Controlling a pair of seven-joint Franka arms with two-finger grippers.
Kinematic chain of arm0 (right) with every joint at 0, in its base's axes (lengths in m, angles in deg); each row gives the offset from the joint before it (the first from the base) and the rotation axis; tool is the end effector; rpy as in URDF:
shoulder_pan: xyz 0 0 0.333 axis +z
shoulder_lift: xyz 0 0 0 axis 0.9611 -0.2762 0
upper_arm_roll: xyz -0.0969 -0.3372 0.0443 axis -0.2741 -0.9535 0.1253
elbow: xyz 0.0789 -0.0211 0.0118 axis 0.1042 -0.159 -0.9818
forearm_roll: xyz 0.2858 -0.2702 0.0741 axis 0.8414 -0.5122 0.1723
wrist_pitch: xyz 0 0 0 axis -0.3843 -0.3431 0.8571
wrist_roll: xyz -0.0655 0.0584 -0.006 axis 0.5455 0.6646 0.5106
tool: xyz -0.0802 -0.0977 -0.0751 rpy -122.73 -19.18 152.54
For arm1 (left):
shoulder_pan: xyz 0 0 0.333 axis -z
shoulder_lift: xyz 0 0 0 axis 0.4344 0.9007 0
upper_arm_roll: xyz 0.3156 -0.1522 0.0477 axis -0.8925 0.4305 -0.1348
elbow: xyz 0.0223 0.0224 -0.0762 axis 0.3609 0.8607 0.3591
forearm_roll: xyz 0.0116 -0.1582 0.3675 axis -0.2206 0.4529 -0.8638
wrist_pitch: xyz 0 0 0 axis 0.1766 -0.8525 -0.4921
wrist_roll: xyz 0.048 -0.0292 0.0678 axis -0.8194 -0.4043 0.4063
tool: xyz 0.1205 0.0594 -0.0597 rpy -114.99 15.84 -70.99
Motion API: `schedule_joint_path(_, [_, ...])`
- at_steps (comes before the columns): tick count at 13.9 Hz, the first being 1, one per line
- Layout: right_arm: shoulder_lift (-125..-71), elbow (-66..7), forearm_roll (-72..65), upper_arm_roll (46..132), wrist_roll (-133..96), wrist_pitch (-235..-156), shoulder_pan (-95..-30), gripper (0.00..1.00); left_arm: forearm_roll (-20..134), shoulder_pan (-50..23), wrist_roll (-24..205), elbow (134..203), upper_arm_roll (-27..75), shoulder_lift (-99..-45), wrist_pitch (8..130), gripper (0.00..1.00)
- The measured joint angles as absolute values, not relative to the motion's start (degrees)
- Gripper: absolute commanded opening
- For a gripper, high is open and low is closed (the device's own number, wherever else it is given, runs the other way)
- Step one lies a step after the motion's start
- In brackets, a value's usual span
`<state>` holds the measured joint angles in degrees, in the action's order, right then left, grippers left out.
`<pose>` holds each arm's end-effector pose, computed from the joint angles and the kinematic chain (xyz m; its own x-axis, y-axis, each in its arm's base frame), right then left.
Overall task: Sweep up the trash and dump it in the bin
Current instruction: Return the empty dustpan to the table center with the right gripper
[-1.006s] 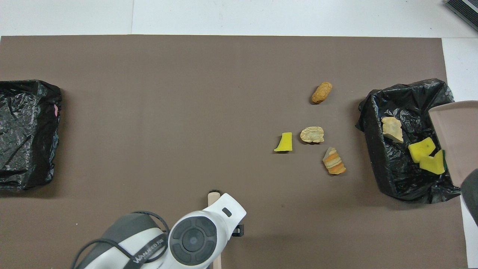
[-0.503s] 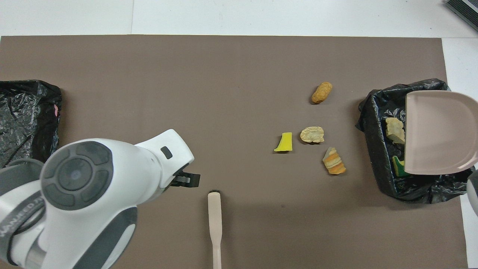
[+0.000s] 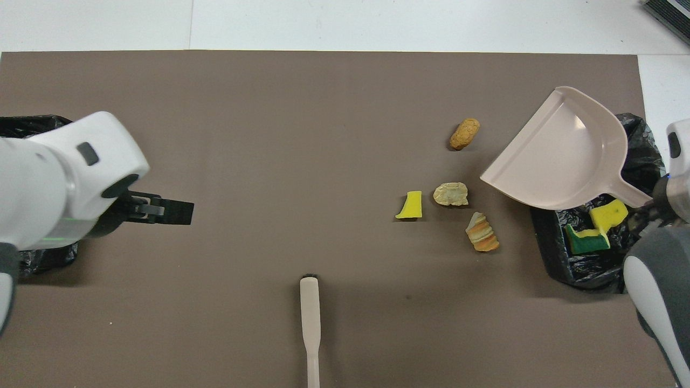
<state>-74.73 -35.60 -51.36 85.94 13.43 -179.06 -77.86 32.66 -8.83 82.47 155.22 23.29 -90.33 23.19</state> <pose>0.5208 -0.0327 0.5570 0.7189 0.6641 -0.2053 0.6951 -0.6850 0.2180 0.4910 -0.1715 0.6538 0.9775 -0.1943 0.0825 -0.1962 -0.9804 0.0151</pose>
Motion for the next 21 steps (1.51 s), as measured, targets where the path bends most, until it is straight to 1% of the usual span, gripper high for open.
schedule_joint_path(2, [-75.9, -33.2, -46.6, 86.0, 1.3, -176.0, -74.2, 0.0, 34.1, -11.9, 80.8, 152.2, 23.2, -89.5, 19.0, 1.0])
schedule_joint_path(4, [-78.3, -30.9, -43.4, 86.2, -9.7, -175.0, -70.0, 0.0, 34.5, -13.7, 79.1, 147.9, 23.2, -86.8, 15.6, 1.0])
schedule_joint_path(6, [-82.5, -28.6, -43.1, 86.2, -19.7, -175.0, -64.5, 0.0, 34.5, -16.0, 74.8, 144.0, 23.1, -83.6, 14.3, 1.0])
schedule_joint_path(7, [-84.6, -27.7, -43.0, 86.3, -24.2, -175.0, -61.8, 0.0, 34.5, -16.9, 73.0, 143.1, 23.1, -82.8, 14.2, 1.0])
schedule_joint_path(10, [-91.3, -23.5, -42.0, 86.7, -38.0, -176.1, -54.9, 0.0, 34.5, -17.8, 71.3, 142.1, 23.2, -82.6, 13.6, 1.0])
schedule_joint_path(13, [-99.1, -17.2, -38.7, 87.2, -51.9, -179.6, -48.7, 0.0, 34.5, -18.1, 71.2, 142.1, 23.1, -83.1, 12.9, 1.0])
schedule_joint_path(15, [-104.3, -12.7, -37.3, 87.2, -57.0, -182.2, -45.8, 0.0, 34.5, -18.3, 71.2, 142.1, 23.1, -83.1, 12.9, 1.0])
schedule_joint_path(19, [-115.4, -1.8, -36.9, 87.2, -63.8, -182.9, -41.1, 0.0, 34.5, -18.5, 71.2, 142.1, 23.1, -83.1, 12.9, 1.0])
schedule_joint_path(21, [-118.9, 0.9, -36.9, 87.2, -65.9, -182.9, -40.1, 0.0, 34.5, -18.6, 71.2, 142.1, 23.1, -83.1, 12.9, 1.0])
